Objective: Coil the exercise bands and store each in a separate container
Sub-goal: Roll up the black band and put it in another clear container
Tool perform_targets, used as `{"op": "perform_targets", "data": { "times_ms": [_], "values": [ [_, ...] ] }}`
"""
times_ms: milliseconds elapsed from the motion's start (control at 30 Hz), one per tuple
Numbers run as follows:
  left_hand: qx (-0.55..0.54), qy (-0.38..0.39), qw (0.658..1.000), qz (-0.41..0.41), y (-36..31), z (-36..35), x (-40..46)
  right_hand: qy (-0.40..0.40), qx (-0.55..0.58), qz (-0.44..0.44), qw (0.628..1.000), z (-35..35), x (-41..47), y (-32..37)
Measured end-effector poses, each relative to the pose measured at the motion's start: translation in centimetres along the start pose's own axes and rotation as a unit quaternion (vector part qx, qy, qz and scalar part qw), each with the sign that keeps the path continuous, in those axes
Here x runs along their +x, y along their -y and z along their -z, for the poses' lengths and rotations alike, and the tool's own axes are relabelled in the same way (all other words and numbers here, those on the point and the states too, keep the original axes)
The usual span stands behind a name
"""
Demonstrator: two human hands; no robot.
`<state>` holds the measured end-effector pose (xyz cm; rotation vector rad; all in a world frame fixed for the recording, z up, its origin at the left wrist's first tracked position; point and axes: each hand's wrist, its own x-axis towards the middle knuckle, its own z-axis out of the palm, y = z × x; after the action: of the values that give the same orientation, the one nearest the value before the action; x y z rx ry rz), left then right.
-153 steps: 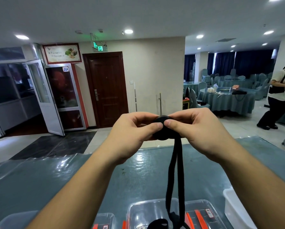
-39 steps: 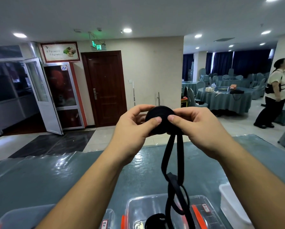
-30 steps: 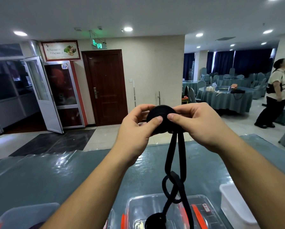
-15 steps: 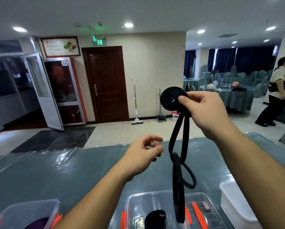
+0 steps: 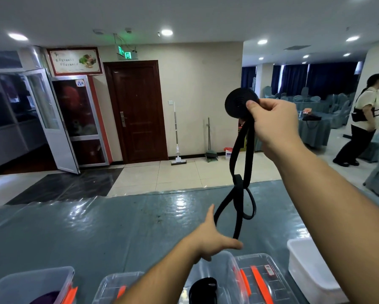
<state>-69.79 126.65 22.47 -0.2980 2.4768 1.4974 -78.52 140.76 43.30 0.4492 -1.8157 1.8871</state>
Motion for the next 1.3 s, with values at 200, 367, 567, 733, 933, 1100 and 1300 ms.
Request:
{"op": "perform_targets", "data": {
  "times_ms": [200, 367, 567, 733, 933, 1100, 1300],
  "values": [
    [-0.218, -0.046, 0.974, -0.038, -0.5, -0.4, 1.3, -0.003, -0.013, 0.013, 1.000, 0.8, 0.3, -0.7],
    [-0.204, -0.085, 0.965, -0.138, -3.2, 1.3, 0.4, 0.026, -0.025, 0.017, 0.999, 1.1, -0.2, -1.8],
    [-0.131, -0.162, 0.955, -0.212, -6.2, 2.7, -0.3, 0.152, -0.033, -0.001, 0.988, 0.6, -2.2, -2.7],
    [-0.287, -0.163, 0.925, -0.188, -7.2, 2.6, -0.2, 0.178, -0.021, -0.006, 0.984, -0.1, -3.3, -2.4],
    [-0.380, -0.142, 0.896, -0.179, -8.3, 2.8, -0.7, 0.183, -0.005, -0.002, 0.983, -0.4, -3.8, -1.8],
    [-0.230, -0.153, 0.941, -0.197, -7.7, 3.8, -1.6, 0.158, 0.043, -0.001, 0.986, -0.1, -3.6, -0.9],
    [-0.236, -0.103, 0.938, -0.233, -8.0, 4.4, -3.1, 0.172, 0.091, 0.008, 0.981, 0.5, -3.7, 0.9]
  ]
}}
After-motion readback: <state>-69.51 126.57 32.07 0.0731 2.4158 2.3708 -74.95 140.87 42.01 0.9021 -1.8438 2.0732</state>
